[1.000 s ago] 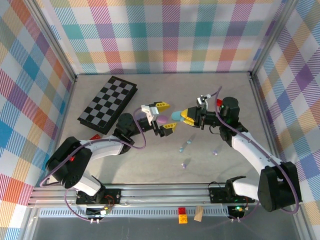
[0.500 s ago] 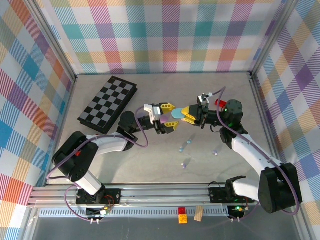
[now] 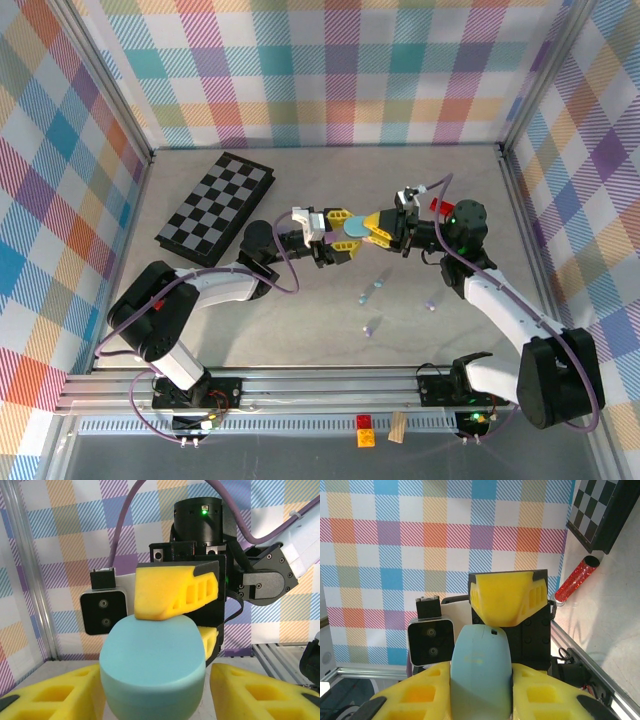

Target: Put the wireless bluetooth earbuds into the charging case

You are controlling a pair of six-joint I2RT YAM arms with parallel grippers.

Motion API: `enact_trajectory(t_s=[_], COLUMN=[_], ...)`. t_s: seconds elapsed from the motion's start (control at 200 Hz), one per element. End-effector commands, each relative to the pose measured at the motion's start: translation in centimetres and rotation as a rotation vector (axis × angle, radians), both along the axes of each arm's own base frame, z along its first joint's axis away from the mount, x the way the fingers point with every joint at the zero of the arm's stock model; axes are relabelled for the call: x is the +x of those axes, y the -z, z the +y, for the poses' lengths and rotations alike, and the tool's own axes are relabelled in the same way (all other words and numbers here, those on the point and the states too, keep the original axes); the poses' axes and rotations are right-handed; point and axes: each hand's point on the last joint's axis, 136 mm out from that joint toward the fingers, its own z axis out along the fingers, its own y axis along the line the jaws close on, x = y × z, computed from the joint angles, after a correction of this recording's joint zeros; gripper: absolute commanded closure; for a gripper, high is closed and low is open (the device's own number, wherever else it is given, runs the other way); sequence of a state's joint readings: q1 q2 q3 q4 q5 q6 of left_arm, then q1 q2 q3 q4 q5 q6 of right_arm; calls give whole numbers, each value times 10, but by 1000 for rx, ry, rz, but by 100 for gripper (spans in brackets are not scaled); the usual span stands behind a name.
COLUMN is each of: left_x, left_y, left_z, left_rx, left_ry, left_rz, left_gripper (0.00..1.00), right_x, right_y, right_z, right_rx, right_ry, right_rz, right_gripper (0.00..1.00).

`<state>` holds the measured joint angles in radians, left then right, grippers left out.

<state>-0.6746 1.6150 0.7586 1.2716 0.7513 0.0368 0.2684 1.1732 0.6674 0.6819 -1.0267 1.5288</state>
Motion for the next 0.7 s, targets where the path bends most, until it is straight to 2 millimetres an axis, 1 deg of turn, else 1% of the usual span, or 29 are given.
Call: enact_trajectory(t_s=[0.0, 0.1, 0.29, 0.41, 0.54, 0.595, 0.66, 0.695], left_x=[-8, -8, -9, -9, -9, -9, -8, -8], left_y=[-15, -15, -18, -17, -16, -15, -14, -14], left_z=[-3, -3, -4, -4, -5, -6, -6, -6], left_rx=[-36, -37, -41, -38, -35, -34, -33, -33], left_ry=[40, 42, 52, 60, 65, 68, 69, 69], left_rz=[-56, -54, -50, -45, -41, -38, -33, -34], left_gripper=[49, 52, 52, 53, 57, 57, 53, 52], right_x=[-7, -7, -6, -6, -7, -6, -6, -6], right_y=[-8, -8, -2, -4, -5, -6, -9, -9], right_z=[-2, -2, -2, -2, -2, -2, -2, -2], right_rx=[3, 3, -9, -8, -6, -4, 0, 1], right_ry=[-6, -6, -3, -2, -2, -2, 1, 0], right_rz=[-62, -65, -55, -58, -62, -67, -73, -74], right_gripper=[90, 90, 91, 91, 91, 91, 91, 91])
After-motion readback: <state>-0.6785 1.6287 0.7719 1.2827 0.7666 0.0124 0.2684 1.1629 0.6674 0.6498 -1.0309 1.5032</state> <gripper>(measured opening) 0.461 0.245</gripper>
